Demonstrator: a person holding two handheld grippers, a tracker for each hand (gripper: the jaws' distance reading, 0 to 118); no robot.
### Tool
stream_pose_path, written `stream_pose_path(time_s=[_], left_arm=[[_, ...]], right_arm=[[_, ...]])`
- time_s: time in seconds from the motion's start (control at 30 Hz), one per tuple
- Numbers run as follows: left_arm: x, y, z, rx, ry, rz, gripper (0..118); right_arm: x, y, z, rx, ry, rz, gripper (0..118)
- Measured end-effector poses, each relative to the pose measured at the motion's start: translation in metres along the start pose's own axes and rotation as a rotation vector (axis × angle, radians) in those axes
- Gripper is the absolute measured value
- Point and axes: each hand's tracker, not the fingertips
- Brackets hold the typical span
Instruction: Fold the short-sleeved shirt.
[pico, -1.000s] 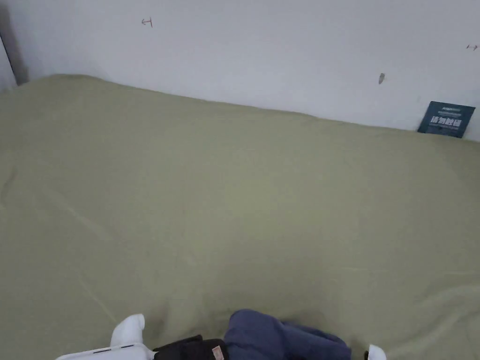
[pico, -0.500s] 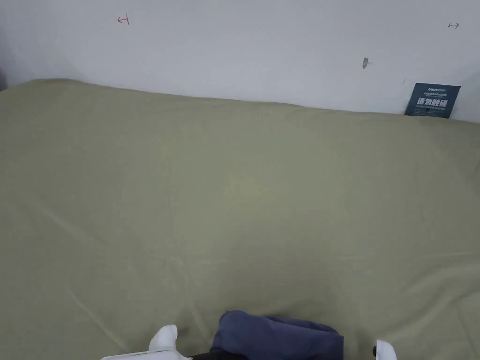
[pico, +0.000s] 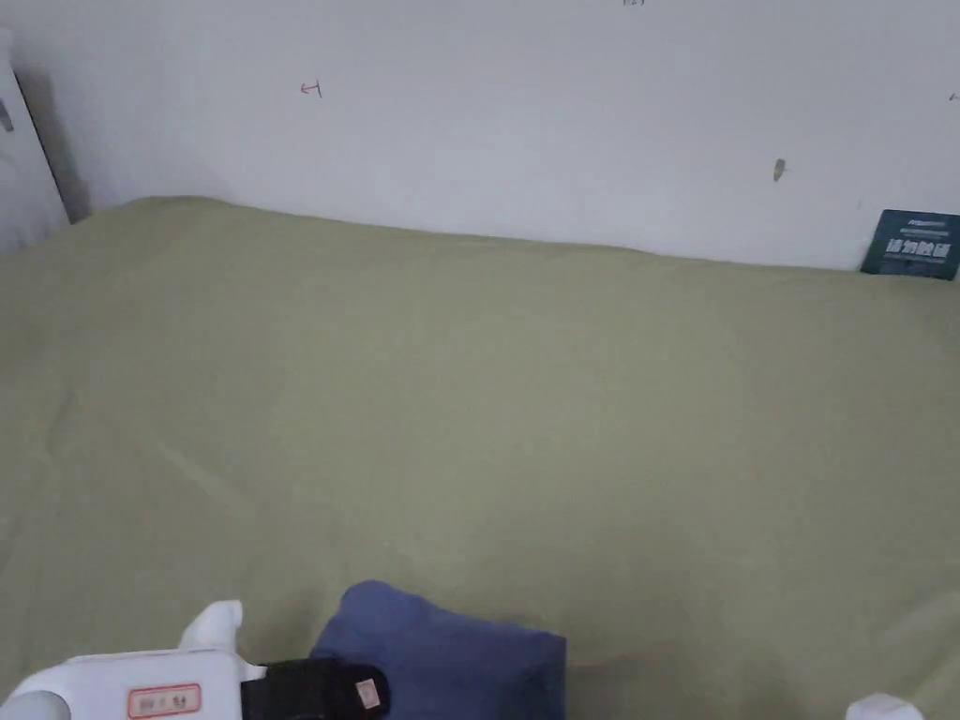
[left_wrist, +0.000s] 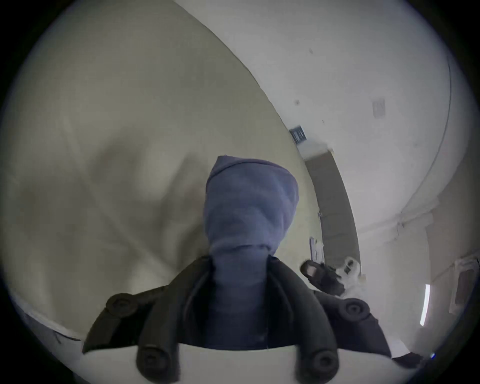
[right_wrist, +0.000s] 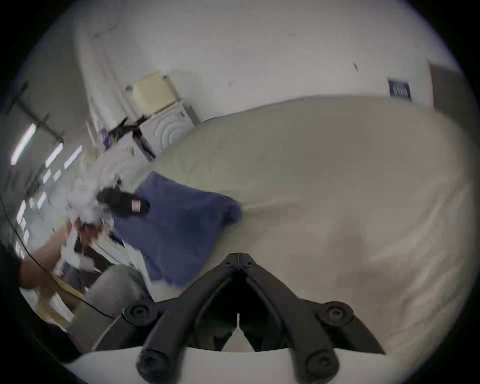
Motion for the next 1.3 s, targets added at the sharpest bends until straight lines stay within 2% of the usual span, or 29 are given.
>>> stream_pose_path(time_s=[0.1,0.23,0.27,0.47,0.53,0.6,0.63,0.67,0.7,0.73,0.77,0.8,0.83,0.87,0.97,1.07,1.17,1.23,1.3], left_arm=[[-0.026,0.036,0.049,0.023,0.092,-0.023,26],[-0.063,0.079,0.114,0.002,0.162,-0.039,26],[-0.071,0.091,0.132,0.004,0.219,-0.059,26],[-0.112,0.142,0.227,0.028,0.478,-0.064,26],[-0.117,0.142,0.242,0.081,0.578,-0.025,26],[-0.131,0.134,0.240,0.113,0.610,0.018,28],[-0.140,0.128,0.234,0.105,0.596,-0.003,40],[-0.143,0.122,0.227,0.104,0.623,-0.006,71],[-0.137,0.116,0.216,0.112,0.686,0.002,90],[-0.132,0.111,0.210,0.119,0.752,0.013,95],[-0.127,0.105,0.209,0.136,0.759,0.029,95],[-0.139,0.107,0.223,0.184,0.700,0.057,95],[-0.128,0.105,0.226,0.211,0.736,0.078,95],[-0.110,0.101,0.231,0.259,0.814,0.040,95],[-0.063,0.087,0.257,0.438,0.920,-0.175,95],[0.015,0.046,0.254,0.604,1.005,-0.411,95],[0.079,0.005,0.228,0.682,0.902,-0.580,94],[0.094,-0.008,0.198,0.661,0.758,-0.596,94],[0.110,-0.019,0.152,0.602,0.548,-0.602,93]], right_arm=[[-0.016,0.010,0.004,0.016,0.008,0.030,0],[-0.029,0.017,0.005,0.029,0.035,0.023,0],[-0.031,0.017,0.005,0.026,0.037,0.021,0],[-0.025,0.009,0.012,-0.010,-0.053,-0.008,0],[-0.021,0.004,0.015,-0.022,-0.068,-0.020,0],[-0.020,-0.001,0.018,-0.030,-0.086,-0.034,0],[-0.018,-0.003,0.018,-0.033,-0.083,-0.042,0],[-0.018,-0.005,0.018,-0.037,-0.080,-0.053,0],[-0.020,-0.006,0.017,-0.039,-0.078,-0.057,0],[-0.022,-0.007,0.016,-0.045,-0.077,-0.060,0],[-0.024,-0.006,0.016,-0.054,-0.073,-0.057,0],[-0.027,-0.006,0.017,-0.055,-0.068,-0.044,0],[-0.030,-0.005,0.019,-0.053,-0.059,-0.028,0],[-0.033,-0.002,0.022,-0.050,-0.045,-0.012,0],[-0.044,0.007,0.033,-0.022,-0.043,0.044,0],[-0.058,0.019,0.055,0.044,-0.046,0.081,0],[-0.074,0.032,0.077,0.110,-0.141,0.136,0],[-0.086,0.039,0.087,0.176,-0.225,0.187,0],[-0.091,0.043,0.093,0.279,-0.240,0.171,0]])
